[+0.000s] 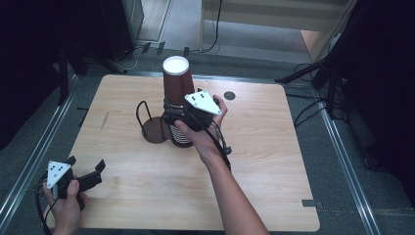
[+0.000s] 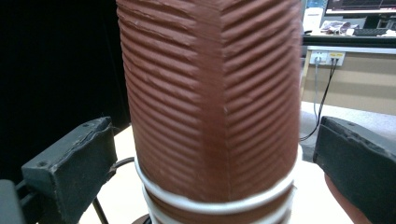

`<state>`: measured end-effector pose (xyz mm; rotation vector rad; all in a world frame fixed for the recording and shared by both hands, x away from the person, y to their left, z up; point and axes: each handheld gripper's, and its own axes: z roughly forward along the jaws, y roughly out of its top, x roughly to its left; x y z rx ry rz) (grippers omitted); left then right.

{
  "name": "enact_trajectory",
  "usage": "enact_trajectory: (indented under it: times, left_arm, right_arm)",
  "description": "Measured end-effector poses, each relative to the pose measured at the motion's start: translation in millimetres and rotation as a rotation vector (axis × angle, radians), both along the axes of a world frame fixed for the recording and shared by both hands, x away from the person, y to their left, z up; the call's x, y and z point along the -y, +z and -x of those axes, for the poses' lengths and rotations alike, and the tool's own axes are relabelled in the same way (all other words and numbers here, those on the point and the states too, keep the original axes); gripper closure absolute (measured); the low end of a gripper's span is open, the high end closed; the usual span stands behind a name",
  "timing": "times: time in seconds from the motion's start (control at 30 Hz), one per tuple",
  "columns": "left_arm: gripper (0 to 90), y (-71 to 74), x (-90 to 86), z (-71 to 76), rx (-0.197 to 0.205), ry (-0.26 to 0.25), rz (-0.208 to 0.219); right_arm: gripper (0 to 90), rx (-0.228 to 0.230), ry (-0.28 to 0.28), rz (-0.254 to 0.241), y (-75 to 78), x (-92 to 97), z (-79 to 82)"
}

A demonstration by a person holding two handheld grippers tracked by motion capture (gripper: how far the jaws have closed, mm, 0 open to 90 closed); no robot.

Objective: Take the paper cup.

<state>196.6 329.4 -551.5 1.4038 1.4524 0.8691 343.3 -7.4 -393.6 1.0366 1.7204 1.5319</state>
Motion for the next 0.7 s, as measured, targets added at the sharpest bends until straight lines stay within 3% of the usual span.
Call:
enact_trajectory:
  times: [0.07,0.27,0.7]
  left_arm:
    - [0.0,0.1,0.1,-0.4,-0.005,-0.005,-0.001]
    - [0.0,0.0,0.8,0.2,-0.005,-0.006,-0.007]
    - [0.0,0.1,0.1,-0.2,-0.011,-0.005,-0.002]
  right_arm:
    - [0.3,0.002,-0.037,0.012,-1.3,-4.9,-5.3]
    - [4.0,-0.008,-0.059,-0.009,-2.0,-11.5,-10.5]
    - [4.4,-0.03,-0.059,-0.006,0.6,-17.1,-18.6]
